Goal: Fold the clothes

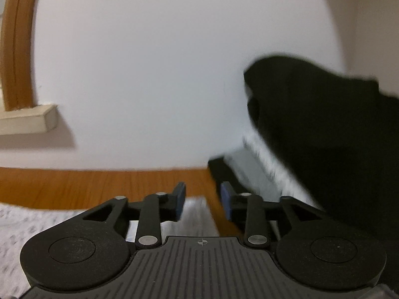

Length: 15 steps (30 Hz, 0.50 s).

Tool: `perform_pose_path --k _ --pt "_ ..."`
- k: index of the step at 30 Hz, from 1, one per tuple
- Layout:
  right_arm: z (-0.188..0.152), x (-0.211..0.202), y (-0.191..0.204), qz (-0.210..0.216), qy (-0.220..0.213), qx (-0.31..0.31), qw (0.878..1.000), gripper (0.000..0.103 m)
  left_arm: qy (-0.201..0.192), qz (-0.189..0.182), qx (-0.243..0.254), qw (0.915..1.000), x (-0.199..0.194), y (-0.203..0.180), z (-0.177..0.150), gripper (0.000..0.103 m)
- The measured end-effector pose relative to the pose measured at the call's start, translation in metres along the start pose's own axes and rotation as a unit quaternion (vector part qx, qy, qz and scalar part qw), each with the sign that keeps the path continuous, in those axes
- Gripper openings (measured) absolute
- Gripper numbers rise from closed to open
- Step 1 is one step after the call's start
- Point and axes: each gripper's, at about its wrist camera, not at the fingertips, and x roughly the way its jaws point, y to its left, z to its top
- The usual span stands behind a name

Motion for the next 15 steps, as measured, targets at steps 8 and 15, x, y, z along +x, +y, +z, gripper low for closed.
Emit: perform_pose_path --k 8,15 --pt "-0.054 -0.048 -0.022 0.029 0.051 0.036 0.998 0.054 0.005 -0.021 0.021 0.9995 -0.004 -0.007 -0.005 0.039" --pt "-0.079 -0.066 -0.023 0.031 0.066 0.036 0.997 0.053 -0.012 -0.031 0.012 0.9994 -0.017 -0.008 -0.007 0.045"
